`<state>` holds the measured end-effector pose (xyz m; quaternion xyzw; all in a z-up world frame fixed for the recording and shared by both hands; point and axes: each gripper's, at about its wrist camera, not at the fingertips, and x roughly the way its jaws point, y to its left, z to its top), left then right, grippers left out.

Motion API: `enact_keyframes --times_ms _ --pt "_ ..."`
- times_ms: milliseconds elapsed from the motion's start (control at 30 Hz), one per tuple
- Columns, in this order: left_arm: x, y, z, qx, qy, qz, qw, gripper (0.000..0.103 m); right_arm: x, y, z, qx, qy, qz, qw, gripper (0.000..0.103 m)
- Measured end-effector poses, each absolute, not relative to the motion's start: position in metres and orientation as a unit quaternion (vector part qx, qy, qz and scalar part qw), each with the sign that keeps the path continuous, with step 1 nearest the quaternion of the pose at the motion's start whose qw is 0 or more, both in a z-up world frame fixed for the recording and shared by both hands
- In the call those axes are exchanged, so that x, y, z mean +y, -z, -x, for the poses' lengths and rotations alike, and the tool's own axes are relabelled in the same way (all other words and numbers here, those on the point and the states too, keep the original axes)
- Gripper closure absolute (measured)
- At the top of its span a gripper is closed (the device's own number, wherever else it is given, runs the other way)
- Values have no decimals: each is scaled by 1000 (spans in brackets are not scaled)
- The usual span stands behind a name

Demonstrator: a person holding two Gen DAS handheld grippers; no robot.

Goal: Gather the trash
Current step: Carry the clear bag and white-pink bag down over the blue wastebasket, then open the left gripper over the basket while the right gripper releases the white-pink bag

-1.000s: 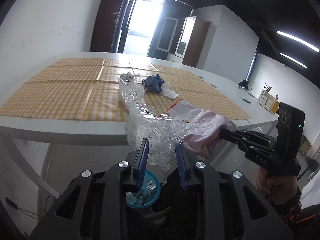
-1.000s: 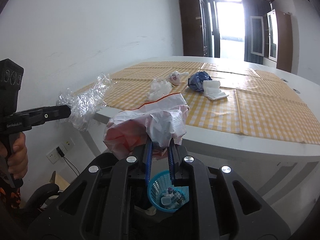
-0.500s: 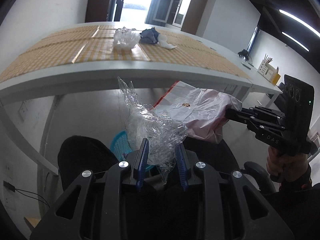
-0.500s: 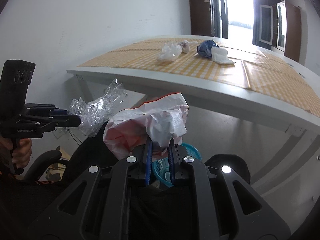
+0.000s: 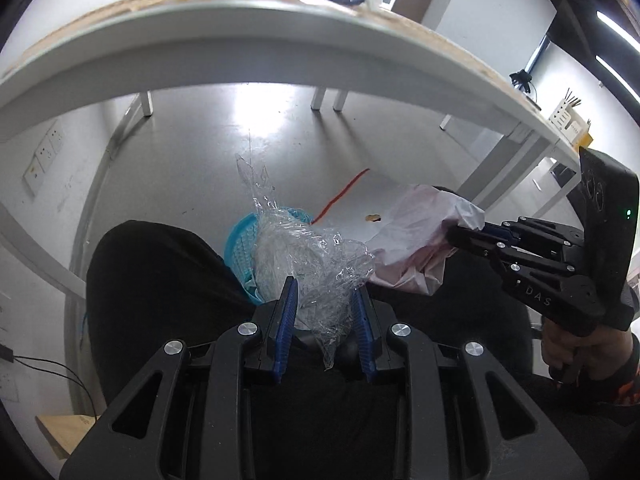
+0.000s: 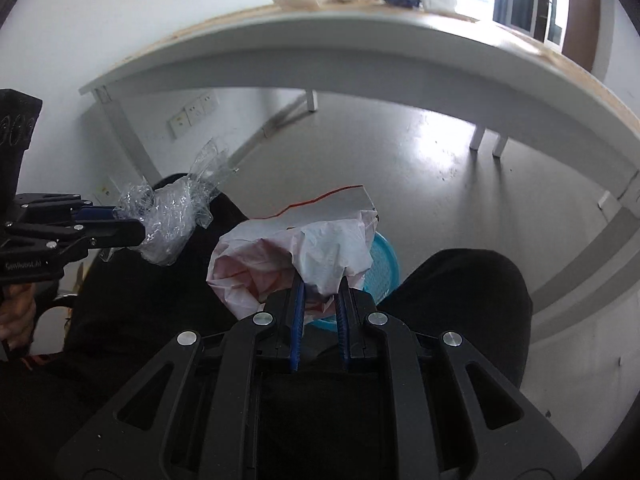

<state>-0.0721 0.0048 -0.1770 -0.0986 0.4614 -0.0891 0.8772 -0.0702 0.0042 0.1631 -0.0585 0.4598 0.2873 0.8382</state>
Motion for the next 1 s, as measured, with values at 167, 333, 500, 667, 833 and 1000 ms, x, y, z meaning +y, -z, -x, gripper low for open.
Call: enact_keyframes --times_ms 167,333,500,667,833,1000 --pt "10 209 51 484 82 122 863 77 24 -131 57 493 -277 69 822 90" --pt "14 227 25 500 72 127 854 77 48 -102 40 519 -271 84 806 90" --pt "17 255 -1 529 64 140 835 77 57 -75 17 549 -259 83 790 90" --pt "12 274 -27 545 67 141 824 77 65 -53 -8 576 -252 70 775 90" --pt "24 300 -49 580 64 161 796 77 71 -32 -30 603 -244 62 757 90" --pt "36 312 -63 586 64 189 785 77 77 -13 -49 617 -234 59 749 90"
